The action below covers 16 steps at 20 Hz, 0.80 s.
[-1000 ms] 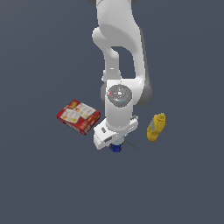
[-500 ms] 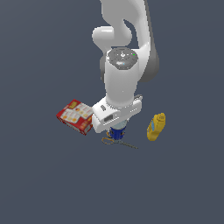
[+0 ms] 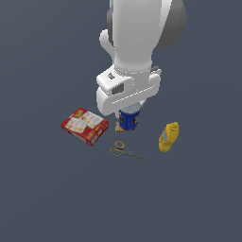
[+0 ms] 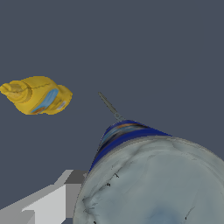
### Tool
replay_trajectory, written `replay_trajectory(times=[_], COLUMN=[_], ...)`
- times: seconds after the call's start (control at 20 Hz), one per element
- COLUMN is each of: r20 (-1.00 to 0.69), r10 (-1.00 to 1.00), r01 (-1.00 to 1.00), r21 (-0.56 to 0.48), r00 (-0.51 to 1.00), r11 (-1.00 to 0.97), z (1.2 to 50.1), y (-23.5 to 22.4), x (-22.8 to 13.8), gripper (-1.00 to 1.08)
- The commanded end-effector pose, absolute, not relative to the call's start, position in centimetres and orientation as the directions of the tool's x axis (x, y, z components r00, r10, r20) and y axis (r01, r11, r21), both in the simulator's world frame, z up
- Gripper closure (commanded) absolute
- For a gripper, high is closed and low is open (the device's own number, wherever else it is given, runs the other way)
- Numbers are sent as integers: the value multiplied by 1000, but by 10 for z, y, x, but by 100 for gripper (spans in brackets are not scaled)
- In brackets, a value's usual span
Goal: Pick up a designated object from a clutter of objects.
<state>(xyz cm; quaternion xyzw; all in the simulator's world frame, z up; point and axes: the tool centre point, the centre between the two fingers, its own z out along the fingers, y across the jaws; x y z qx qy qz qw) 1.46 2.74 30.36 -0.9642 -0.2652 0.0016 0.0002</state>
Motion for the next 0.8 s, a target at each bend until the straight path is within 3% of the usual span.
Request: replay_trajectory(times=[0.0, 0.35, 0.75], r20=[0, 0, 0], r10=[512, 512, 512], r01=[512, 512, 512], r21=[0, 0, 0], r00=[859, 859, 859], r11=[-859, -859, -859], z=[328, 372, 387], y=[28, 30, 30], x=[8, -3, -5], gripper=[108, 108, 108])
